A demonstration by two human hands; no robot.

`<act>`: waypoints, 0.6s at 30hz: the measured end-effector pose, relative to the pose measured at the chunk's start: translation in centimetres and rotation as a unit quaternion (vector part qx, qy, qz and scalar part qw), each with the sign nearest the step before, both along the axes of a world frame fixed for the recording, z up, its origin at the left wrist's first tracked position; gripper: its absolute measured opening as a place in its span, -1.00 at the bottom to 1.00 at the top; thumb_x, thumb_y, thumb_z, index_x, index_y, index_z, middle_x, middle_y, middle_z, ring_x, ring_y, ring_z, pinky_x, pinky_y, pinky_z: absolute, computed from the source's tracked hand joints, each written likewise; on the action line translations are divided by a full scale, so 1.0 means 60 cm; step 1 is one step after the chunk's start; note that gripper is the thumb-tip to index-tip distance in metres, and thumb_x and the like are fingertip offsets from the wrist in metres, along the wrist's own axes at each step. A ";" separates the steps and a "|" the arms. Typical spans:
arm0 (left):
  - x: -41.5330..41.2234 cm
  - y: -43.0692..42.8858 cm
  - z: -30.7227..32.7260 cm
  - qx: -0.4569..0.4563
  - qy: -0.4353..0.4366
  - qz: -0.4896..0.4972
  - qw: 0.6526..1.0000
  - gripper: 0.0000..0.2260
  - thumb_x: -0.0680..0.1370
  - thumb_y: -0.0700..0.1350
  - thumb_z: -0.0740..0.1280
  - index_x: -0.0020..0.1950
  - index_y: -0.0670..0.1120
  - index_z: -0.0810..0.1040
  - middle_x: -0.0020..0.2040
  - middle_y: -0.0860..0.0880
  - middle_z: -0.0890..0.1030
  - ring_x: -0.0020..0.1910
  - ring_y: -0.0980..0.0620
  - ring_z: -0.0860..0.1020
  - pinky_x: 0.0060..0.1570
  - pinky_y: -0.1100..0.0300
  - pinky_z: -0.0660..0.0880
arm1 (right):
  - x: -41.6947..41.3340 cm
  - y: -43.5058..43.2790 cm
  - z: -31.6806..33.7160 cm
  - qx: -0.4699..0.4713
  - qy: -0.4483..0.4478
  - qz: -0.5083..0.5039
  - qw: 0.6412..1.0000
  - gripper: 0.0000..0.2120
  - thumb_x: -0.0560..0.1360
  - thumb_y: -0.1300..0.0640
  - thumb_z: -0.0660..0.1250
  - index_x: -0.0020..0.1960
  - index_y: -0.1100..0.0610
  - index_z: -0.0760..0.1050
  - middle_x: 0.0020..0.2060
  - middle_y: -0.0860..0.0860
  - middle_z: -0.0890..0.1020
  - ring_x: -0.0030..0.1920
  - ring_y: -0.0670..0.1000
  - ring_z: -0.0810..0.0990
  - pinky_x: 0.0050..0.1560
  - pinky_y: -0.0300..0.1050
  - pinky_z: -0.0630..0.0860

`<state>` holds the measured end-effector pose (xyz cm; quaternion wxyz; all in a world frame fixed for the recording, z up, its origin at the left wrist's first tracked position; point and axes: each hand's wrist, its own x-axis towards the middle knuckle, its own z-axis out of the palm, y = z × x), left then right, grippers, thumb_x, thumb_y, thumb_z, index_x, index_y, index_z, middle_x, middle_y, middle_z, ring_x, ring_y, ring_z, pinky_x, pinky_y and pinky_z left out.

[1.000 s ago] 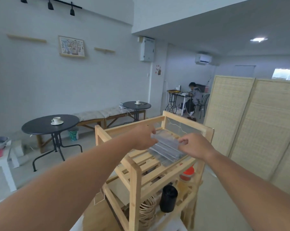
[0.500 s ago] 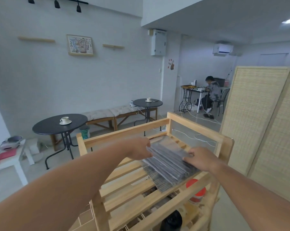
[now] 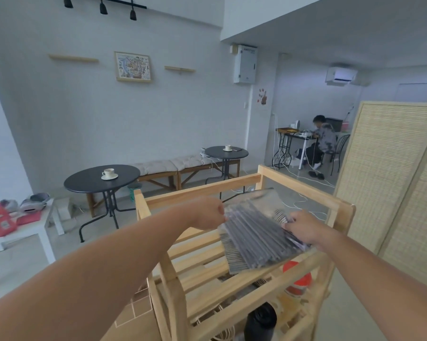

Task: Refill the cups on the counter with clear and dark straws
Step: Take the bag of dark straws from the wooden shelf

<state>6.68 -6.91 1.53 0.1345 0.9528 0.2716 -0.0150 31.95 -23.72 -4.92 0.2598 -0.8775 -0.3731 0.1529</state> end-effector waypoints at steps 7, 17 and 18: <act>-0.072 -0.024 0.044 -0.014 -0.136 0.044 0.990 -0.70 0.64 0.04 0.25 0.04 -0.14 0.66 0.03 -0.10 0.70 0.04 -0.12 0.62 0.00 0.04 0.56 | -0.097 -0.058 0.103 0.127 -0.053 -0.011 0.990 -0.83 0.73 0.15 0.29 0.07 0.21 0.60 -0.11 0.18 0.69 -0.15 0.20 0.65 -0.17 -0.01 0.48; -0.282 -0.048 0.138 -0.291 -0.377 0.177 0.861 -0.43 0.58 0.26 0.34 0.27 -0.23 0.53 -0.18 -0.09 0.53 -0.25 -0.06 0.53 -0.18 0.07 0.60 | -0.393 -0.063 0.278 0.315 -0.011 0.061 0.947 -0.79 0.73 0.15 0.32 0.32 0.15 0.61 0.17 0.12 0.73 0.17 0.19 0.73 0.30 0.33 0.61; -0.319 -0.046 0.142 -0.325 -0.403 0.199 0.832 -0.42 0.55 0.27 0.38 0.31 -0.19 0.50 -0.14 -0.09 0.55 -0.22 -0.05 0.53 -0.19 0.08 0.56 | -0.432 -0.049 0.276 0.317 -0.003 0.074 0.946 -0.76 0.73 0.16 0.33 0.36 0.17 0.59 0.22 0.13 0.72 0.22 0.20 0.71 0.35 0.34 0.58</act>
